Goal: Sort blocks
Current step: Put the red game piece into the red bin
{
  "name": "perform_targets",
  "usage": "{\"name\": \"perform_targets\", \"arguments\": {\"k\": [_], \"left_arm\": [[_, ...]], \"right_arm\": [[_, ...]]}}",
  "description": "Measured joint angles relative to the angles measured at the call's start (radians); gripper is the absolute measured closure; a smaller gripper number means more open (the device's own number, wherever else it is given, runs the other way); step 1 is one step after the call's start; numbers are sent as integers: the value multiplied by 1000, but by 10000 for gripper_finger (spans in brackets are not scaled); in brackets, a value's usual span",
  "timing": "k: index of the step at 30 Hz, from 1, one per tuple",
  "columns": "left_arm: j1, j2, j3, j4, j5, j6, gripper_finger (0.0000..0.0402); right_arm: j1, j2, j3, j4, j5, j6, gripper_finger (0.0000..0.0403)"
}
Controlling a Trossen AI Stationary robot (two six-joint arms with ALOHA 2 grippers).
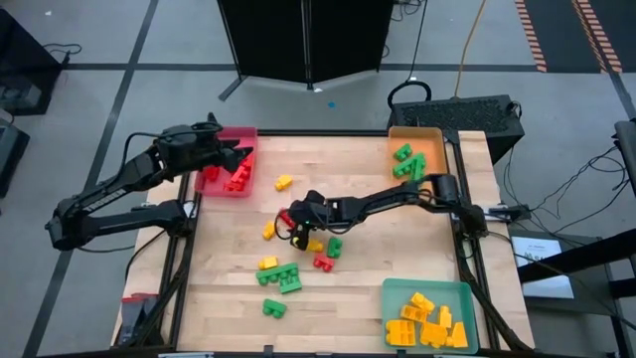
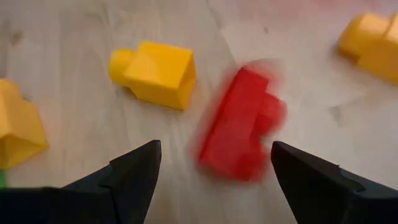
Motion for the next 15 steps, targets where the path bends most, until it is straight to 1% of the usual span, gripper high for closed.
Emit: {"name": "perform_targets", "arguments": {"k": [3, 8, 12, 15], "left_arm": [[0, 0, 0, -2, -2, 15, 34], [0, 0, 0, -2, -5, 18, 34], [0, 0, 0, -2, -2, 19, 34], [0, 0, 0, -1, 8, 19, 34]], "right_arm": [[-2, 32, 0, 24, 6, 46, 103], [-8, 50, 0, 27, 51, 93, 109], [-19, 38, 0, 18, 41, 114, 118], [-19, -4, 0, 22, 21, 107, 119]]}}
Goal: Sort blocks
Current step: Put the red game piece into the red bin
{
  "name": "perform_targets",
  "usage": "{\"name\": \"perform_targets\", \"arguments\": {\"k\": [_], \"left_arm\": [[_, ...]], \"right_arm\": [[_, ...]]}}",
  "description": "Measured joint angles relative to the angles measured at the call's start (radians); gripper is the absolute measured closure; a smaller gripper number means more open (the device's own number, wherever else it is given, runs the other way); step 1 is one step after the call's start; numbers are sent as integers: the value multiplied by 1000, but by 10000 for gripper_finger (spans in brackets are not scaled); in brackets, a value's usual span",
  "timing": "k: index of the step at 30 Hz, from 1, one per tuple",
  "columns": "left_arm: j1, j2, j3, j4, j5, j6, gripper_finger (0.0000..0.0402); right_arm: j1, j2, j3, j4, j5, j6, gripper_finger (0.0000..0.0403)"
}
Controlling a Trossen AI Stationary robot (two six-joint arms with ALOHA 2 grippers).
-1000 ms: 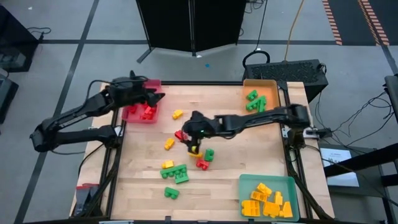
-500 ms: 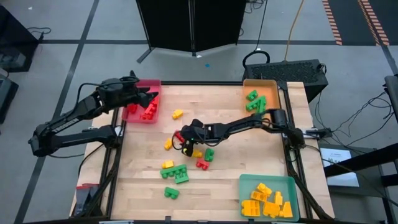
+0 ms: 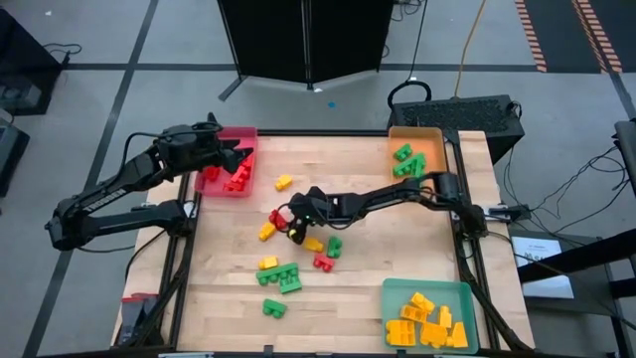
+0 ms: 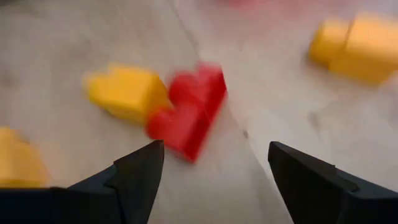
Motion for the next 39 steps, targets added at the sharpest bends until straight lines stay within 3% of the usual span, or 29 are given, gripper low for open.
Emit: {"name": "perform_targets", "arguments": {"k": [5, 10, 20, 28, 39], "left_arm": [[0, 0, 0, 0, 3, 0, 34], [0, 0, 0, -1, 3, 0, 34], [-2, 0, 0, -4, 7, 0, 34], [-2, 0, 0, -25, 8, 2, 34], [-3, 0, 0, -25, 7, 6, 34]], "right_arm": [[7, -41, 48, 6, 8, -66, 119], [4, -19, 137, 28, 132, -138, 119], [-4, 125, 266, 5, 128, -106, 119], [0, 196, 274, -55, 110, -1, 119], [40, 239, 276, -109, 125, 21, 123]]}}
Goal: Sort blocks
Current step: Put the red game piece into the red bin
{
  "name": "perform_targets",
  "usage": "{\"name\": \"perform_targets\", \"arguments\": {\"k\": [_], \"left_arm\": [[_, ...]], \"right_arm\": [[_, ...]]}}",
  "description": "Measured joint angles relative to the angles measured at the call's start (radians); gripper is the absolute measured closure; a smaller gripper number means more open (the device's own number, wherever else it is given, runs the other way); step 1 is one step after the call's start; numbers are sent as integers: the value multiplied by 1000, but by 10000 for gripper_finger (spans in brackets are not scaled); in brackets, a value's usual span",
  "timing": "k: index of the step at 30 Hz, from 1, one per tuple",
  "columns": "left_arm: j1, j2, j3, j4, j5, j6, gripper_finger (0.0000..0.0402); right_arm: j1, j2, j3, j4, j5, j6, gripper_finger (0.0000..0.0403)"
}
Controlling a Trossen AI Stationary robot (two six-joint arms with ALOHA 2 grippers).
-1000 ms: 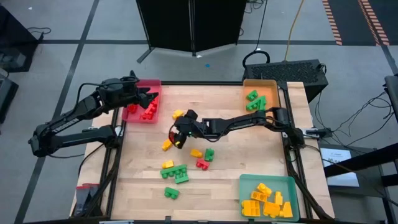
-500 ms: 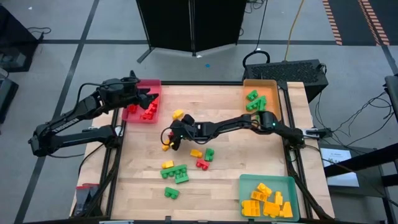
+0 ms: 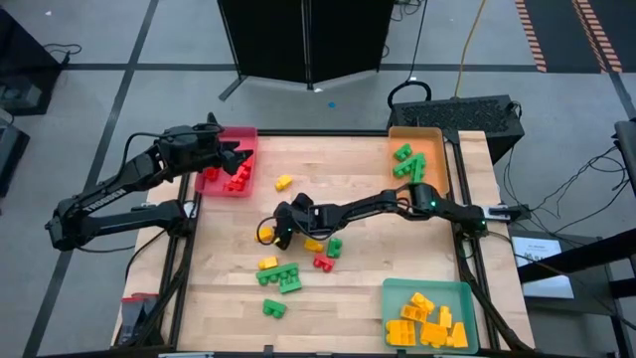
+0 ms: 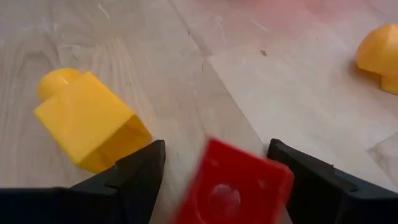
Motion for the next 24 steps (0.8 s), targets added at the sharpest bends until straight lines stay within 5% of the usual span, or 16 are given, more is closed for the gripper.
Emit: {"name": "perform_targets", "arguments": {"k": [4, 13, 21, 24], "left_arm": [[0, 0, 0, 0, 0, 0, 34], [0, 0, 0, 0, 0, -5, 34], [0, 0, 0, 18, 0, -5, 34], [0, 0, 0, 47, 0, -6, 34]], "right_arm": [[-1, 0, 1, -24, -10, 14, 154], [7, -4, 0, -67, -7, 65, 288], [-2, -128, -11, -72, -52, -13, 289], [-26, -223, -6, -28, 14, -54, 289]]}}
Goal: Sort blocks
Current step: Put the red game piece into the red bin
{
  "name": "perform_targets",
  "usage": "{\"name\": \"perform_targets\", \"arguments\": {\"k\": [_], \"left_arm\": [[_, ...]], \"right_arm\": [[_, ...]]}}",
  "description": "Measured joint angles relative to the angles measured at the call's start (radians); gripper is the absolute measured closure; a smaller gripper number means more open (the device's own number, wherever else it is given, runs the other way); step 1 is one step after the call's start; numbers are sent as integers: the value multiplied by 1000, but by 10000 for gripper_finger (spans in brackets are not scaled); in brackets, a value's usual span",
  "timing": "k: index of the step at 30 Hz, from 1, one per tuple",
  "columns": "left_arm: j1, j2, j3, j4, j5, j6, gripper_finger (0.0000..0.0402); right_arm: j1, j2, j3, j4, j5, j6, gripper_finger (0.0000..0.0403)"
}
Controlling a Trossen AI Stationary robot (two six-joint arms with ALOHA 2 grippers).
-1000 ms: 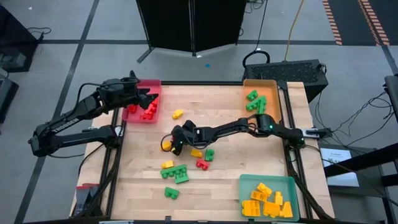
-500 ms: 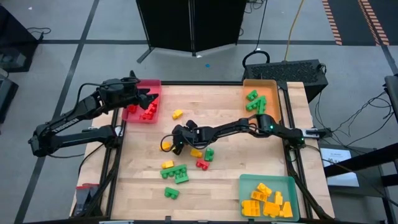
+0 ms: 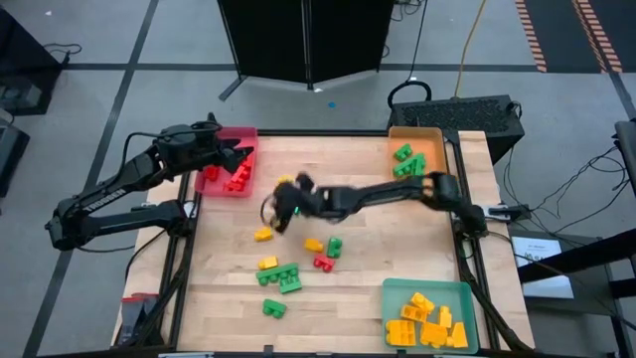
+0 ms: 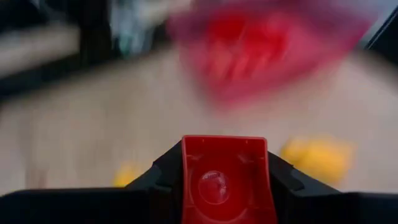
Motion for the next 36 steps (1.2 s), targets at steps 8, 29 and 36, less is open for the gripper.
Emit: {"name": "perform_targets", "arguments": {"k": [8, 29, 36], "left_arm": [[-5, 0, 0, 195, 10, 0, 34], [-134, 144, 0, 798, 148, 61, 34], [-177, 203, 0, 926, 193, 63, 34]], "right_arm": [[-52, -250, 1, 242, 114, -196, 289], [-121, -414, 3, 598, -122, -195, 289], [-120, -414, 3, 598, -147, -194, 289]]}}
